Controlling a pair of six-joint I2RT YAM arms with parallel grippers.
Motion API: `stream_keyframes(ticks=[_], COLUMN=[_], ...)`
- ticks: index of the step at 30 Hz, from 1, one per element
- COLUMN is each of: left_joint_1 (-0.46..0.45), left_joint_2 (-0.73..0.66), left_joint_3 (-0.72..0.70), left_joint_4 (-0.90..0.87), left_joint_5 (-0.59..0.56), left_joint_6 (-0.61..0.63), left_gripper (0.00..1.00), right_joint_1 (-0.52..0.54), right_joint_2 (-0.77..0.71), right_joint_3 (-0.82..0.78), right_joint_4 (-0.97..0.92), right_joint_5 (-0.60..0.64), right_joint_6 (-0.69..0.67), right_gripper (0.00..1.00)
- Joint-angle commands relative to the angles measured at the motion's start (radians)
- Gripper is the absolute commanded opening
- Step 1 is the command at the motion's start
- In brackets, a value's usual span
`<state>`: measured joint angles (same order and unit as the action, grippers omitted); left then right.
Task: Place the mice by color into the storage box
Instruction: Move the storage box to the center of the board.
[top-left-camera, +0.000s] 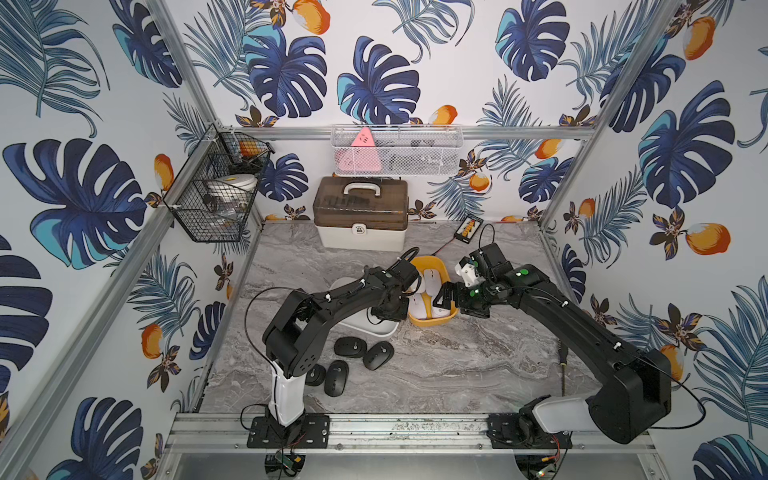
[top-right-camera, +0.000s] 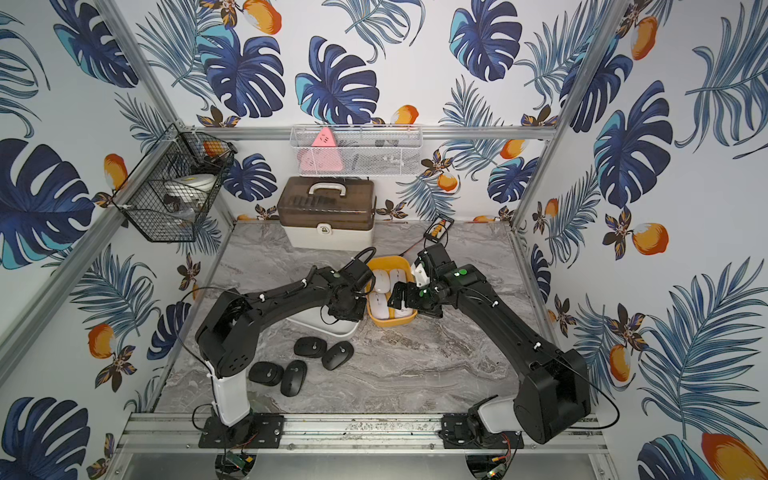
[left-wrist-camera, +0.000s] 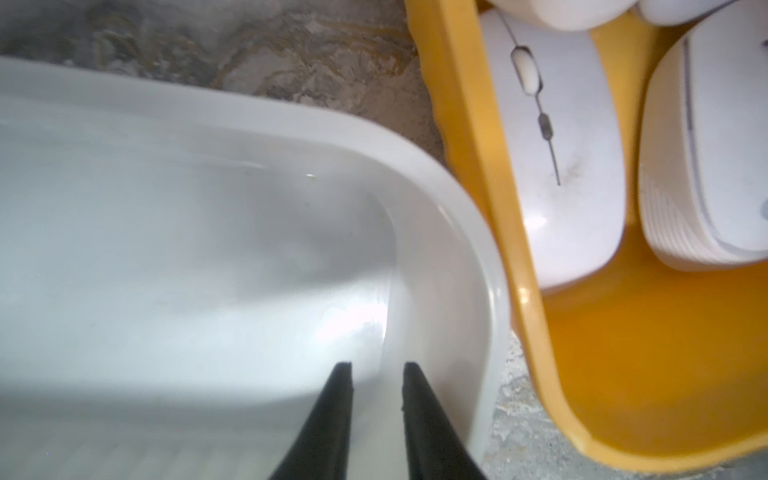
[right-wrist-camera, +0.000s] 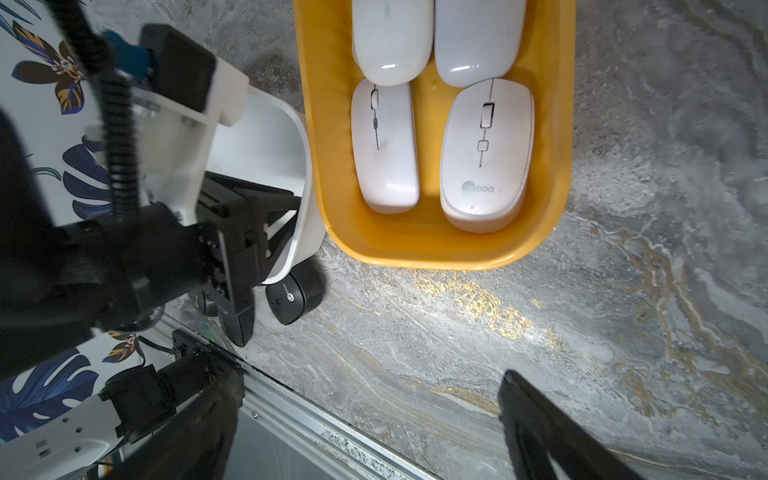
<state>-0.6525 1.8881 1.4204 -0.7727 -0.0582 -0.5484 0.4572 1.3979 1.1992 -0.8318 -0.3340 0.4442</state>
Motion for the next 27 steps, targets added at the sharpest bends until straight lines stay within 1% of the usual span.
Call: stream_keyframes(ticks=[1,2,4,6,7,10,12,15,17,23,27], left_joint_1=[0.026,0.042,0.103,0.186,0.241,0.358,0.441,0.530,0.548,0.548,0.547], left_joint_2=[-0.067,-0.096,-0.193,-0.291,-0.340,-0.435,-0.467,-0.491,-0.475,-0.372,-0.284], left_joint_3=[0.032,0.033,-0.004,-0.075,-0.122,-0.216,-0.289,-0.376,-0.401,-0.415,-0.378], left_joint_4=[-0.081,-0.100,-0.125,-0.138,-0.150,-0.200,-0.206,-0.183,-0.161,-0.075,-0.034], left_joint_5=[-0.046,-0.046,-0.007,0.038,0.057,0.051,0.072,0.108,0.114,0.101,0.048], left_joint_6=[-0.009,-0.023,-0.070,-0.116,-0.133,-0.151,-0.152,-0.161,-0.158,-0.158,-0.127], left_gripper=[0.39,0.43,0.45,0.43,0.39,0.27,0.19,0.11,0.09,0.08,0.08], right_joint_1=[0.001,0.001,0.001,0.000,0.000,-0.003,-0.003,-0.004,-0.004,-0.006,-0.008], right_joint_2=[0.006,0.008,0.011,0.010,0.009,0.010,0.014,0.029,0.037,0.041,0.033], right_joint_3=[0.003,0.006,0.011,0.011,0.010,0.004,0.004,0.021,0.032,0.036,0.020], right_joint_4=[0.001,-0.002,-0.010,-0.012,-0.012,-0.002,0.009,-0.001,-0.009,-0.013,-0.010], right_joint_5=[0.003,0.005,0.009,0.014,0.014,0.009,0.000,-0.007,-0.007,-0.009,-0.003], right_joint_6=[-0.005,-0.005,-0.010,-0.014,-0.015,-0.013,-0.011,-0.021,-0.030,-0.036,-0.042], right_gripper=[0.98,0.98,0.98,0.98,0.98,0.98,0.98,0.98,0.98,0.98,0.98])
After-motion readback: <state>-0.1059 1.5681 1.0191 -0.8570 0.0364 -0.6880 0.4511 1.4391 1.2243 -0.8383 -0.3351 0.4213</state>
